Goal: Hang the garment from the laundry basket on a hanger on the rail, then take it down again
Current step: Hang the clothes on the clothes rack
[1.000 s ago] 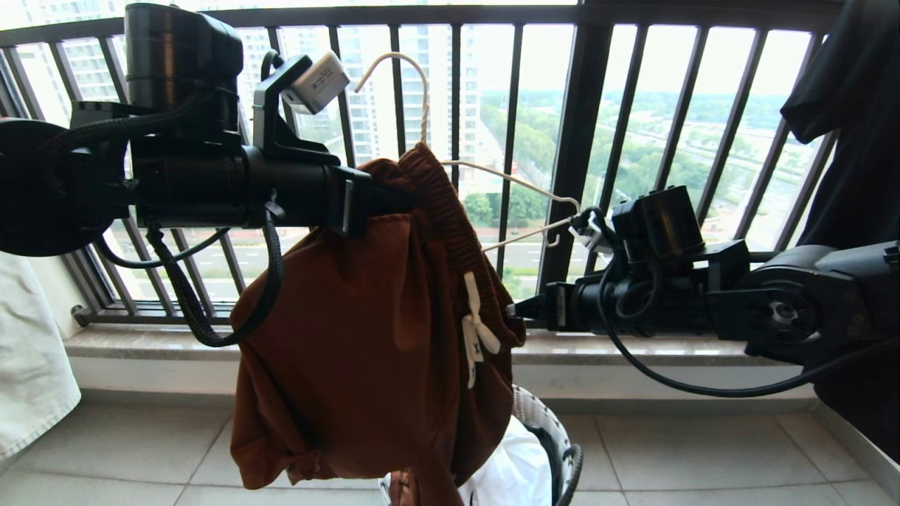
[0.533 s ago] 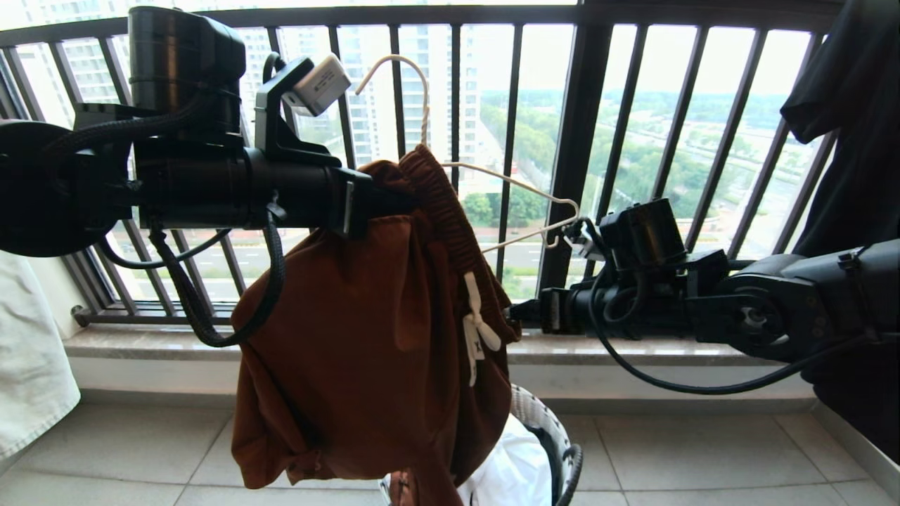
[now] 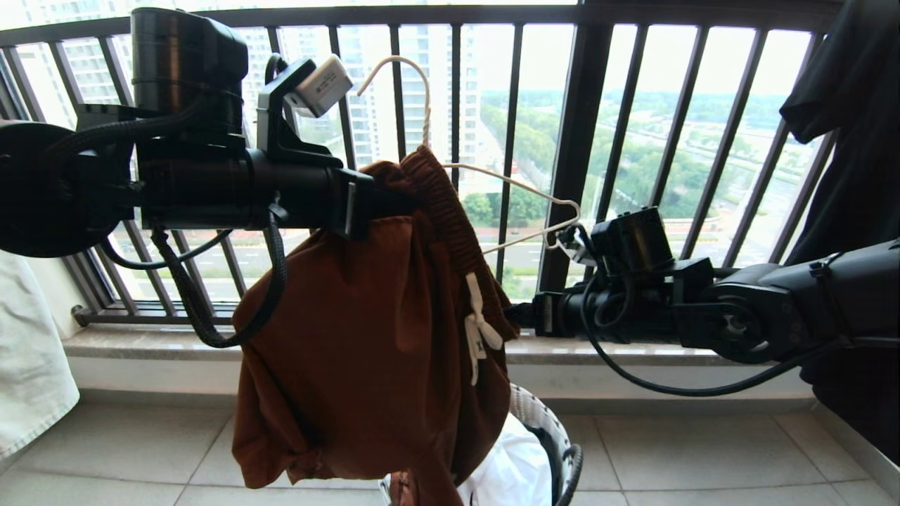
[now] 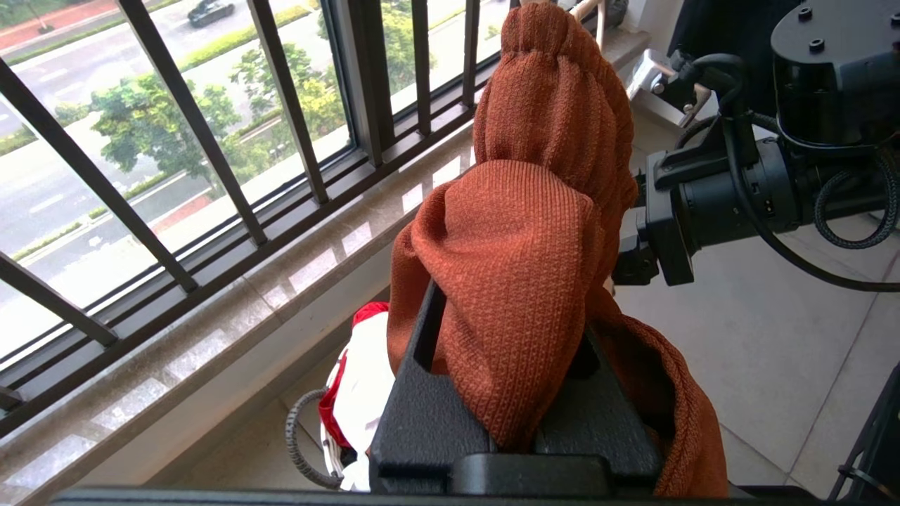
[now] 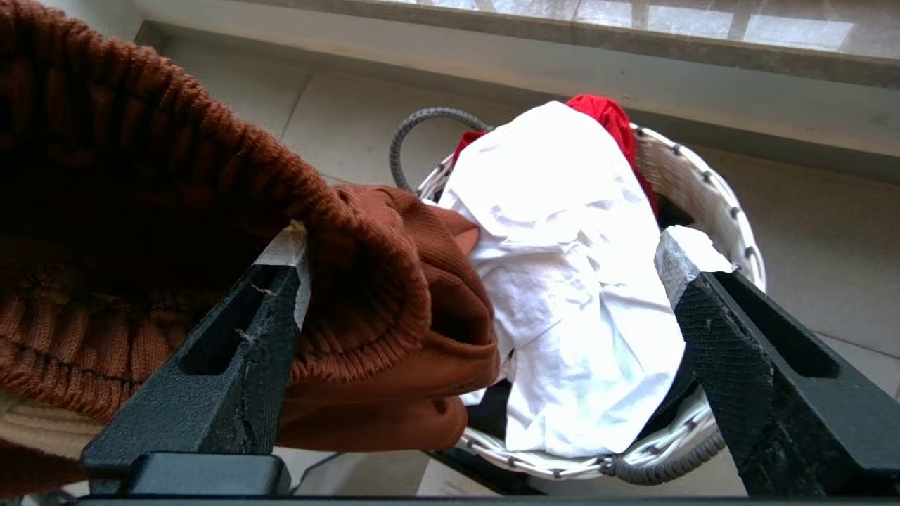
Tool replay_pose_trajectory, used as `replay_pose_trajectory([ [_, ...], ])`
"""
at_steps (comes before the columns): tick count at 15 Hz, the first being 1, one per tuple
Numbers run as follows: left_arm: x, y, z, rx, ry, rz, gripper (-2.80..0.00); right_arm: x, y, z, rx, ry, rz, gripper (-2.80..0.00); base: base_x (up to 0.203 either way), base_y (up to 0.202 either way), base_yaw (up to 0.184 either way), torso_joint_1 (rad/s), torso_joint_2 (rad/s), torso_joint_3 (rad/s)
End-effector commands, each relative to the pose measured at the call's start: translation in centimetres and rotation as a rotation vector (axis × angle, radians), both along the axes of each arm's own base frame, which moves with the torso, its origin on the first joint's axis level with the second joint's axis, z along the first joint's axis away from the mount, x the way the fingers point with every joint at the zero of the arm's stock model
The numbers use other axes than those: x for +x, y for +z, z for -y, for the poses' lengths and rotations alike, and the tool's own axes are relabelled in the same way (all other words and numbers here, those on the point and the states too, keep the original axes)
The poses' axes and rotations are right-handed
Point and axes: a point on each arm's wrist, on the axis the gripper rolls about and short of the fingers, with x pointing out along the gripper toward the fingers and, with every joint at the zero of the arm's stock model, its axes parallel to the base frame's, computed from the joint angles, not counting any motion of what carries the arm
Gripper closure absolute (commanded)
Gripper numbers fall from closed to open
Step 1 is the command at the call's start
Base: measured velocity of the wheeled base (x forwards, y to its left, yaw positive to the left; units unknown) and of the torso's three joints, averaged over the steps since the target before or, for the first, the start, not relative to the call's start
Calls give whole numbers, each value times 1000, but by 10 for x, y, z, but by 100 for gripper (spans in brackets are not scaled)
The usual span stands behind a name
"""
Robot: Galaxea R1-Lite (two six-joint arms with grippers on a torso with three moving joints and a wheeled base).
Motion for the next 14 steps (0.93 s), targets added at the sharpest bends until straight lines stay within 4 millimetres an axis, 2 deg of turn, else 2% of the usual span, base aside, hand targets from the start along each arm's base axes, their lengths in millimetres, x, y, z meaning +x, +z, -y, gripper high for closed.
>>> replay_pose_trajectory([
  [1,2,-2,1,3,-4,-3,0,-5,-3,-6,10,40,-19,-280,0,0,0,0,0,0],
  [7,3,-2,1,5,-4,-2,0,-7,-5,-10,92,102,-81,-280,0,0,0,0,0,0],
  [8,3,-2,1,5,-4,-1,0,-7,-6,-11,89,102,-85,0,0,0,0,0,0,0],
  [14,0,1,0,-1,-3,3,0,1,-7,-4,84,65,-76,0,0,0,0,0,0,0],
])
